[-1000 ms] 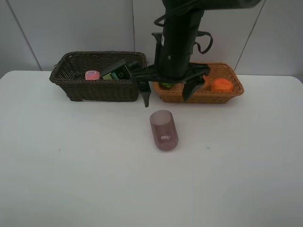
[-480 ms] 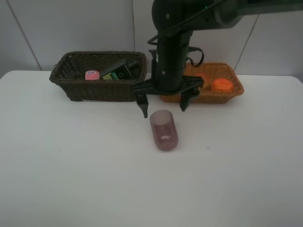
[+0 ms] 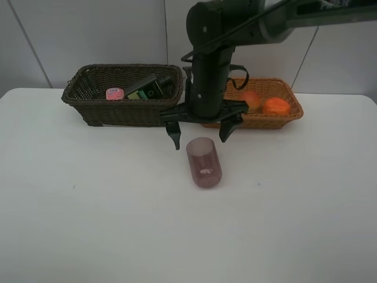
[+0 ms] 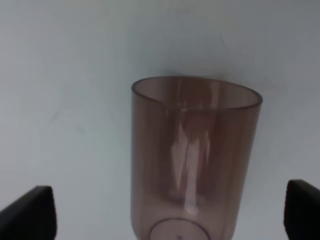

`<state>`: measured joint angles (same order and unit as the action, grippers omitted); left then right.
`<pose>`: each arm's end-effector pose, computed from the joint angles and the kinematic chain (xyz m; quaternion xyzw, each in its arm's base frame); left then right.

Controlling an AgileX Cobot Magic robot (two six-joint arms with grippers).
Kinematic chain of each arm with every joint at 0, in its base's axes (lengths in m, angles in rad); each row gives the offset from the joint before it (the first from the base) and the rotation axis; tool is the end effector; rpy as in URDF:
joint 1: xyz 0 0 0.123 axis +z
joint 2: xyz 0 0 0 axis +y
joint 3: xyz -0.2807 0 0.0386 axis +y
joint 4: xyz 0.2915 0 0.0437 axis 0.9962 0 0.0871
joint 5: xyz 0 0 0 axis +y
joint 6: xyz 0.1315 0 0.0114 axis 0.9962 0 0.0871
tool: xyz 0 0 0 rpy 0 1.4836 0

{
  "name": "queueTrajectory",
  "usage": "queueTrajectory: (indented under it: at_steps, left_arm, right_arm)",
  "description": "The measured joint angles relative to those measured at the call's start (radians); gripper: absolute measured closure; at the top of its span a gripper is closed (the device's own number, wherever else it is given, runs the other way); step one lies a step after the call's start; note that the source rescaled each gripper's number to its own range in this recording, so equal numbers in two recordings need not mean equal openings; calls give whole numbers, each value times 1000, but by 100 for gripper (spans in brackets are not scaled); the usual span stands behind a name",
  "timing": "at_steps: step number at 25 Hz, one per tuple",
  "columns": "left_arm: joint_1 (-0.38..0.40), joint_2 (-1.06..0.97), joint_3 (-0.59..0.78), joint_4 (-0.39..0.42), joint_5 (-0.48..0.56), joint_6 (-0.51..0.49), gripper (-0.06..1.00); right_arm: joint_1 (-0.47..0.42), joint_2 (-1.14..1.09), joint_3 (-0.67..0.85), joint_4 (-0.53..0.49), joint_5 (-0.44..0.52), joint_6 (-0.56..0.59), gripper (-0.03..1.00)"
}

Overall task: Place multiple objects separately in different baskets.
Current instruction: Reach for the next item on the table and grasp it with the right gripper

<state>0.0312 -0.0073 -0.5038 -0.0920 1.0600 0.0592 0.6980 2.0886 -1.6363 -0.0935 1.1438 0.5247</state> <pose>0.0701 -0.0084 0.2818 0.0139 0.8491 -0.0221 0.5275 0.3612 0.2883 0.1285 -0.1044 0.9931 -0.0176 0.0501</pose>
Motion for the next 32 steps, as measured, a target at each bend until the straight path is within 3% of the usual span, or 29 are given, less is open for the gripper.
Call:
queueTrajectory:
  at_steps: [32]
  left_arm:
    - [0, 0, 0, 0, 0, 0, 19]
  right_arm:
    - [-12, 83, -1, -38, -11, 0, -3]
